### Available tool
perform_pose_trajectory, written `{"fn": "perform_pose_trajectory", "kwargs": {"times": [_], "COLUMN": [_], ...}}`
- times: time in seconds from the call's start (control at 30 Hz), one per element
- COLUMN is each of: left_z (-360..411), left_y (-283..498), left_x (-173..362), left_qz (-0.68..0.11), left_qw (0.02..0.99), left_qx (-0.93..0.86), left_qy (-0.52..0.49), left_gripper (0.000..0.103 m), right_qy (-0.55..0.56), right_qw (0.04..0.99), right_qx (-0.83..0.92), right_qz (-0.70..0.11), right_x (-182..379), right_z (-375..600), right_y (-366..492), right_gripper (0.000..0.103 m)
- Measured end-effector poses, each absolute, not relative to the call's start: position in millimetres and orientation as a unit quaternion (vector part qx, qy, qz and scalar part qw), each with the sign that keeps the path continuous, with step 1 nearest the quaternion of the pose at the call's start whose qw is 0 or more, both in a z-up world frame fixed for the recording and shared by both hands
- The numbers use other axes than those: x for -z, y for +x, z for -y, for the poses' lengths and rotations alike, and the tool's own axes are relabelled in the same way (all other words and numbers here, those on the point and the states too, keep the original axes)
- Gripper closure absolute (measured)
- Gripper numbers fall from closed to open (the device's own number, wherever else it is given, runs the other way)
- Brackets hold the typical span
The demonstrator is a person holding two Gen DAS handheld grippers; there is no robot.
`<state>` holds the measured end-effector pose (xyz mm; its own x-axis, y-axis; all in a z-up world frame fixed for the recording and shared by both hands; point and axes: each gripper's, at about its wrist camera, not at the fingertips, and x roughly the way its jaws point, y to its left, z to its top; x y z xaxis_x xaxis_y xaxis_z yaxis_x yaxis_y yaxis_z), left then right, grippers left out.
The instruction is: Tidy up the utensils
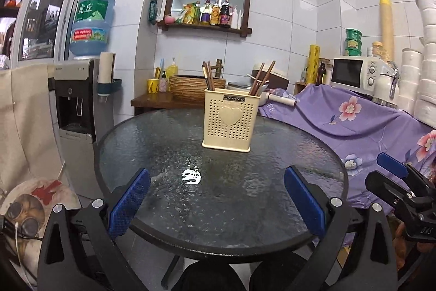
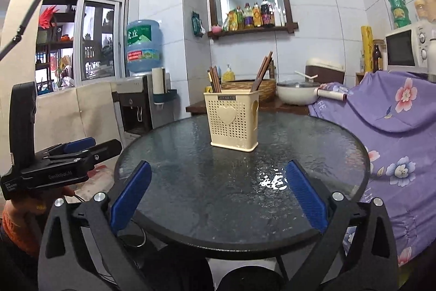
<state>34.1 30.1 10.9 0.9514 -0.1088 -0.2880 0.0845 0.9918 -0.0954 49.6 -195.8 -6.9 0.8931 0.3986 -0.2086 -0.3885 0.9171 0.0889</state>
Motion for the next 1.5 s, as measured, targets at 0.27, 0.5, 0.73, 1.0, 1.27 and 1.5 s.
{"fn": "perform_pose_trajectory", "kwargs": {"times": [0.27,0.5,0.73,1.0,1.27,1.5], "left_z": [-19,-15,-16,-17,-15,-15], "left_y": [14,9,6,6,7,7], "left_x": [-16,-21,-22,-22,-23,-23], "left_qz": [-0.141,-0.135,-0.136,-0.137,-0.141,-0.142], "left_qw": [0.987,0.988,0.988,0.988,0.987,0.987], "left_qx": [0.060,0.065,0.063,0.065,0.070,0.071], "left_qy": [-0.038,-0.040,-0.037,-0.040,-0.035,-0.037], "left_gripper": [0.006,0.006,0.006,0.006,0.006,0.006], "right_qy": [0.017,0.002,0.001,0.001,0.004,0.006], "right_qw": [0.974,0.976,0.976,0.974,0.974,0.974], "right_qx": [-0.207,-0.202,-0.204,-0.208,-0.209,-0.209], "right_qz": [-0.094,-0.078,-0.079,-0.085,-0.089,-0.090], "right_x": [-1,-9,-13,-14,-13,-13], "right_z": [197,194,193,191,191,191], "right_y": [20,11,12,16,18,19], "right_gripper": [0.006,0.006,0.006,0.006,0.006,0.006]}}
